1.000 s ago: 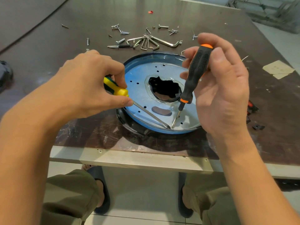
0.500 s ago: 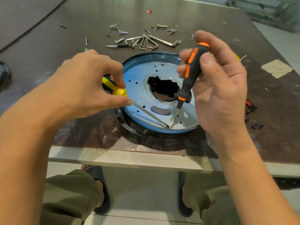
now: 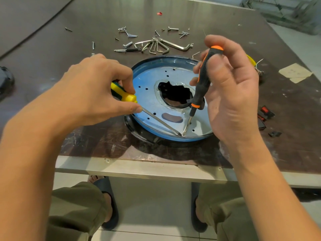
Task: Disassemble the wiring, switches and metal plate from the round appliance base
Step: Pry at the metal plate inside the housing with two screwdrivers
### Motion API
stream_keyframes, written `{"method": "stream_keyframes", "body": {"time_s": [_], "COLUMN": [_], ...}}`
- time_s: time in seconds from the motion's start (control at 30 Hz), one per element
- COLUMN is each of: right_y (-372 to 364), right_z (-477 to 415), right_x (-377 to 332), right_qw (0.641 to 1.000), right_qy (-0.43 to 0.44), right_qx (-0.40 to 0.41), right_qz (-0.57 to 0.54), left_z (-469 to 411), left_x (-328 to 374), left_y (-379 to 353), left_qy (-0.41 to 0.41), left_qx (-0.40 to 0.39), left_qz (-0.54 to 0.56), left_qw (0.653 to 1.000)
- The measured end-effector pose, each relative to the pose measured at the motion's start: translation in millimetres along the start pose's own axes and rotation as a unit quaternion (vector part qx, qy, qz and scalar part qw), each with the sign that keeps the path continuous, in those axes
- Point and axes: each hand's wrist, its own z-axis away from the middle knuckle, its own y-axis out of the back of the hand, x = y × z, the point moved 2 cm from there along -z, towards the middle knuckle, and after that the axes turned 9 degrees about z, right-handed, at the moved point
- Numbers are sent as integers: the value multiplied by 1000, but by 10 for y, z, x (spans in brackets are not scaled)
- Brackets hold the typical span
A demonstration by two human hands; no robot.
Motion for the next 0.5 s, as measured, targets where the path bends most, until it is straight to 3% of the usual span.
{"method": "stream_keyframes", "body": {"time_s": [0.5], "right_y": [21], "right_z": [0], "right_x": [22], "right_qw": [999], "right_qy": [9], "right_qx": [33], "right_qz": [-7], "left_z": [1], "left_x": [-10], "left_y": [-18], "left_qy": [-10], "left_qx": [5], "left_qz": [-2], "left_qw": [1000]}}
